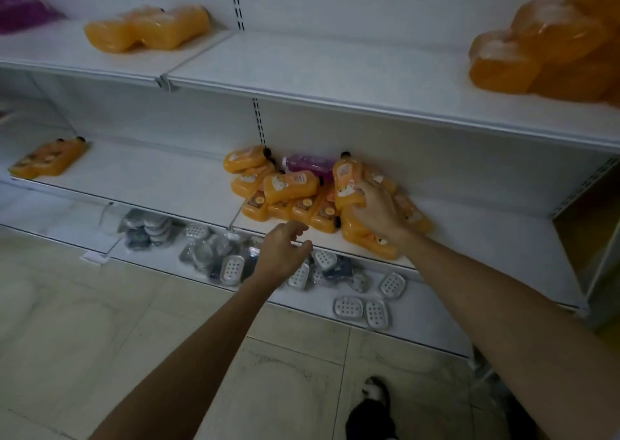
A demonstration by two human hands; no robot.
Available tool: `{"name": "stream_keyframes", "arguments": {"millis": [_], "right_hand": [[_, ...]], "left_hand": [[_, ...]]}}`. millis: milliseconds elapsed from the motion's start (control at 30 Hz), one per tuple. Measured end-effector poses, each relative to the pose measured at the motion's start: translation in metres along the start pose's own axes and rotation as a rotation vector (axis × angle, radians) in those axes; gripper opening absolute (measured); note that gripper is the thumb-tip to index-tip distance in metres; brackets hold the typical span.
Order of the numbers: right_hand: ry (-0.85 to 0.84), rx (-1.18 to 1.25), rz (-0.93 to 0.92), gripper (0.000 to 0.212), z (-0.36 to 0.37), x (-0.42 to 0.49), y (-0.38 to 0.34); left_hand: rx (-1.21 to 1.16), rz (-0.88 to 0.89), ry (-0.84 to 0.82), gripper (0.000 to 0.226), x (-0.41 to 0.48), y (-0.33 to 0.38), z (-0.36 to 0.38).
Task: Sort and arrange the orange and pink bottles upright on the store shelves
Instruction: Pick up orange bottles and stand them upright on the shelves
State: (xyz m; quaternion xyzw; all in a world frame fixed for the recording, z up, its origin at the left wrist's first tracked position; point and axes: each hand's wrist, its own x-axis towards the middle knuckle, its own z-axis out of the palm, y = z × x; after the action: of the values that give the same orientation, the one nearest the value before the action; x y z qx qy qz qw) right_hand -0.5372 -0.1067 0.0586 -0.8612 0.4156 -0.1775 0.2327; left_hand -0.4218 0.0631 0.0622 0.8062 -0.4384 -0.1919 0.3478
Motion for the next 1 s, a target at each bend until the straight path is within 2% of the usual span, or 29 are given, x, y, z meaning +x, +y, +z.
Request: {"name": "stream_keyframes", "arguments": {"millis": [133, 267, 400, 633, 767, 900, 1000], "right_hand": [[-0.022, -0.063, 0.092, 0.045, 0.016, 0.010, 0.041], [-0.130, -0.095, 0.117, 0.038, 0.025, 0.027, 0.086], [-0.205, -0.097, 0.102, 0.051, 0.025, 0.050, 0.125], [-0.317, -0.116, 0.080, 0.048, 0.032, 0.083, 0.151], [-0.358, -0.198, 0.111, 0.057, 0.042, 0.094, 0.156], [-0.386, -0.209, 0.159, 0.061, 0.044, 0.101, 0.152], [-0.400, -0.113, 0.128, 0.042, 0.040, 0.111, 0.146]], "left_hand": [[-0.220, -0.239, -0.004, 0.030, 0.021, -0.004, 0.041], [-0.294, -0.397, -0.051, 0.031, 0.049, -0.003, 0.088], [-0.444, -0.543, -0.073, 0.032, 0.074, -0.002, 0.134], [-0.691, -0.840, -0.030, 0.057, 0.107, 0.002, 0.190], [-1.063, -1.010, -0.045, 0.060, 0.124, 0.004, 0.195], [-1.252, -1.067, -0.042, 0.054, 0.139, 0.005, 0.194], [-1.296, -1.080, 0.053, 0.050, 0.141, 0.003, 0.199]]}}
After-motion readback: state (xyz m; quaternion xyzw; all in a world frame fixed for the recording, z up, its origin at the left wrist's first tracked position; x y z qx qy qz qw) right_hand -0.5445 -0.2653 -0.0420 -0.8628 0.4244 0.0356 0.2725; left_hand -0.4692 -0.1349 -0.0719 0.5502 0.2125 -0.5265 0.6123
